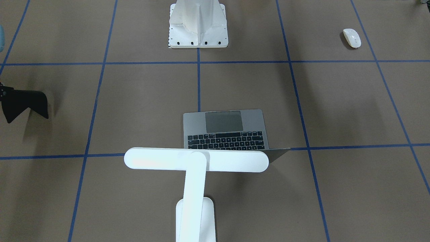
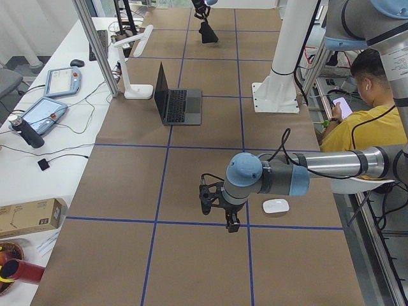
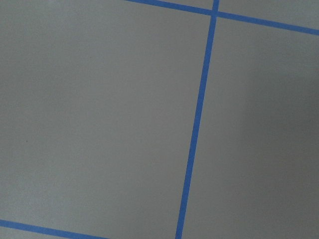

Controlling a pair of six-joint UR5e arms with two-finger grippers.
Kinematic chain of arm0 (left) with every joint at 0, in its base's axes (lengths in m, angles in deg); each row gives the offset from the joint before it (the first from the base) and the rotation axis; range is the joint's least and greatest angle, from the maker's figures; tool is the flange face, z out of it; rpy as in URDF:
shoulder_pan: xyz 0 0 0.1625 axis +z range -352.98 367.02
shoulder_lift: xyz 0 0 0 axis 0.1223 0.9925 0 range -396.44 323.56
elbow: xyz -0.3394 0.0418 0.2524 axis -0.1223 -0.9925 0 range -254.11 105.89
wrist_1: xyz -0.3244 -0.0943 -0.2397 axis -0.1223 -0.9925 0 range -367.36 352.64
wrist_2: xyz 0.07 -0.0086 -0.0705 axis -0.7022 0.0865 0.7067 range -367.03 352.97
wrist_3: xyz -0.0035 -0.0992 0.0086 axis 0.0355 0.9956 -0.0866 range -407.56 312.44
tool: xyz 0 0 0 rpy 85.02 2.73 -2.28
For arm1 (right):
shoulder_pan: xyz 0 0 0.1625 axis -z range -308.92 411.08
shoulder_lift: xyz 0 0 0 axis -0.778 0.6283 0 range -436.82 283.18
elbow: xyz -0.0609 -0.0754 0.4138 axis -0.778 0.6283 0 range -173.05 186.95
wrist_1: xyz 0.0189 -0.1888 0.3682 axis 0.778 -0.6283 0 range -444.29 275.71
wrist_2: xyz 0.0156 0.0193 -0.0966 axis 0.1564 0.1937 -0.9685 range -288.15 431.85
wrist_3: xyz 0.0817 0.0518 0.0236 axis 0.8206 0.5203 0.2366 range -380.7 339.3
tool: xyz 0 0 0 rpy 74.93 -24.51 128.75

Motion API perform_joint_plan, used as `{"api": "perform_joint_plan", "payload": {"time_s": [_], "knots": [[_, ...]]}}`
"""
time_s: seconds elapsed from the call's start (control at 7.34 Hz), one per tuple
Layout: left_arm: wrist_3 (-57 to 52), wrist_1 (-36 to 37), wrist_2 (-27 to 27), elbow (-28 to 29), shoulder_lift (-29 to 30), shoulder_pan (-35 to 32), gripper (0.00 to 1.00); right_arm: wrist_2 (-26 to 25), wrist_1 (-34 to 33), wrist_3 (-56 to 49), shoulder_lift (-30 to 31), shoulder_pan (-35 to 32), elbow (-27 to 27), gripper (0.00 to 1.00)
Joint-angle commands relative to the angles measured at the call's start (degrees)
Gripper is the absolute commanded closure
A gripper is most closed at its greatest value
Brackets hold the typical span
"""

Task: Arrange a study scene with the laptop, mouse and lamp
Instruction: 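Carry the mouse pad with the right gripper toward the laptop's side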

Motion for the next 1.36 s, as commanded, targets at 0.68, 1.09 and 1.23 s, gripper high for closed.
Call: {"api": "perform_joint_plan", "payload": {"time_s": [0.68,1.09,1.23], "knots": [[0.0,0.0,0.0,0.8,0.2,0.0,0.0,-7.7,26.0,30.9,-10.3,15.5,3.1,1.0],[0.1,0.0,0.3,0.5,0.2,-0.1,0.0,-13.5,26.9,30.8,-15.6,15.5,11.2,1.0],[0.1,0.0,0.3,0.4,0.2,-0.1,0.0,-14.7,29.8,30.8,-16.7,15.5,14.1,1.0]]}}
